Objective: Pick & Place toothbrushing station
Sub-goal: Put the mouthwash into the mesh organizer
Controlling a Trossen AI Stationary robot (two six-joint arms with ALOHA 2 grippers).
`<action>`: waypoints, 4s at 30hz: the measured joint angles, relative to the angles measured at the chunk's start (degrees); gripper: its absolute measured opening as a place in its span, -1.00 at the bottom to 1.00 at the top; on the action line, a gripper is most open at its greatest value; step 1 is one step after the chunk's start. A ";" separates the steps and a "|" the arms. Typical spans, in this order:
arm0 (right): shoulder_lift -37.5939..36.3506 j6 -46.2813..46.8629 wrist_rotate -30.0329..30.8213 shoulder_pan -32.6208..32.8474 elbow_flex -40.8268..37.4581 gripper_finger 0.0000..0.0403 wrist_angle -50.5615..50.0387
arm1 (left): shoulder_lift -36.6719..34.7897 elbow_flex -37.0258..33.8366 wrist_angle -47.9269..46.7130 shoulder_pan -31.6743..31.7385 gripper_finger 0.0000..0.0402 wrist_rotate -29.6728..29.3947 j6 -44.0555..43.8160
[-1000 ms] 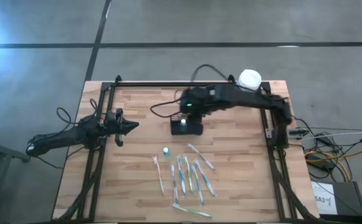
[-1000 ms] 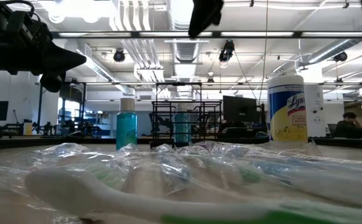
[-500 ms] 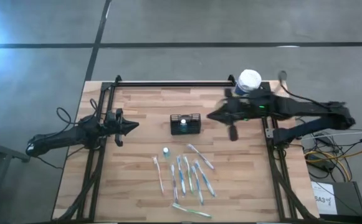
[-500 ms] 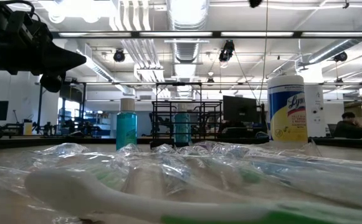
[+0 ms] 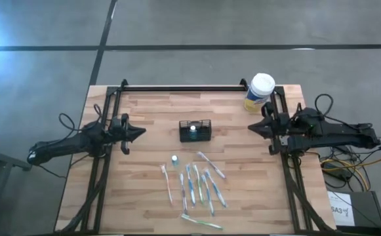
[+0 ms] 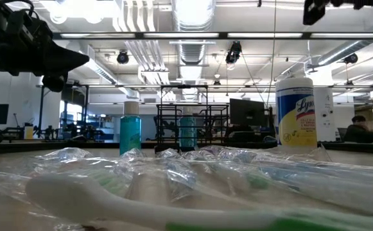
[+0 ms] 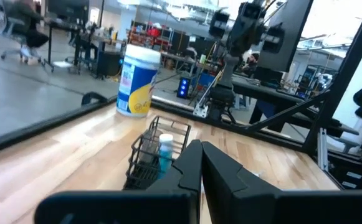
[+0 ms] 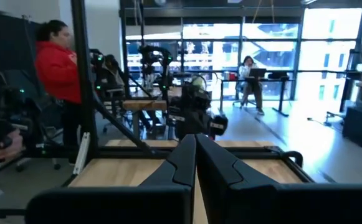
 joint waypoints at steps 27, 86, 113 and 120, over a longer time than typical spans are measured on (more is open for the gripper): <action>-17.44 -1.64 10.62 -0.21 -25.34 -0.96 17.25 | 3.09 7.75 -2.39 -0.04 -0.97 -8.37 -4.69; -17.54 -5.49 10.82 -0.21 -25.32 -0.96 16.55 | 101.70 89.60 -72.93 -23.32 0.38 -10.55 -35.78; -17.54 -5.97 10.80 -0.21 -25.32 -0.96 16.61 | 101.66 81.25 -60.87 -20.75 0.37 -5.15 -33.51; -17.54 -6.14 10.80 -0.21 -25.32 -0.96 16.61 | 101.66 81.44 -60.28 -20.40 0.37 -5.18 -32.94</action>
